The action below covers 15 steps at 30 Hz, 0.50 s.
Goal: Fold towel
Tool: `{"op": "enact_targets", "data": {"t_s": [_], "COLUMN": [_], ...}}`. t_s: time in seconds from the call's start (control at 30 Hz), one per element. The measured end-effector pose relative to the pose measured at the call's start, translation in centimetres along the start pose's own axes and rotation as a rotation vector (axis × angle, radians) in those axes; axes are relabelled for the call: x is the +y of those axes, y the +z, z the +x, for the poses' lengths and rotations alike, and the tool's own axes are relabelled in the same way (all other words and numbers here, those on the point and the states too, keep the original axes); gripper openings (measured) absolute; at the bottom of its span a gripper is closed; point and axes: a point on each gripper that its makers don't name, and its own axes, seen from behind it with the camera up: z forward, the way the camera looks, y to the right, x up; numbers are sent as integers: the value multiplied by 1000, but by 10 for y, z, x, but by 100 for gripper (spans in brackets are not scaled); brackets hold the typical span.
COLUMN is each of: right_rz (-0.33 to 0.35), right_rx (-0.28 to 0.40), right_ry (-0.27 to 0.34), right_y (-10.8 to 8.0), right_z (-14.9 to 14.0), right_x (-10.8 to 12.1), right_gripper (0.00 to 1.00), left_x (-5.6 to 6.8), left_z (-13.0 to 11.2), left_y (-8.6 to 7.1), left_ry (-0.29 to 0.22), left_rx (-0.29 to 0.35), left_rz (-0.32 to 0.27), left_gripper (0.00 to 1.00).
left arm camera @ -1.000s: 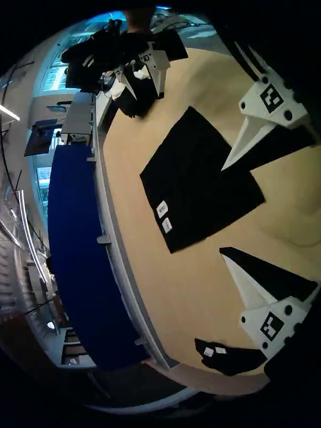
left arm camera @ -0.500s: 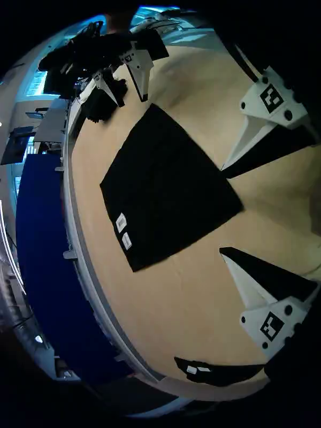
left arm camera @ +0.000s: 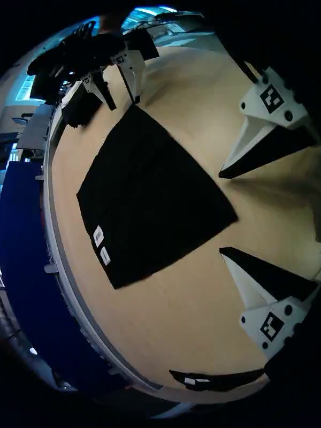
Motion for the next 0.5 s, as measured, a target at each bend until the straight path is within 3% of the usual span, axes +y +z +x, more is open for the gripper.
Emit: {"op": "enact_targets", "data": {"t_s": [0.27,0.5], "right_rz": [17,40], "right_rx": [-26,-32], "right_ry": [-17,19], "right_y": [4,7], "right_z": [-7,-7], "right_x": [-5,-5], "right_gripper": [77,60], "left_x": [8,10], "left_z": [-2,-1], "left_y": [4,5], "left_ry": [13,14], "left_rx": [-30,-39], "left_rz": [-30,-38], "left_gripper": [80,67]}}
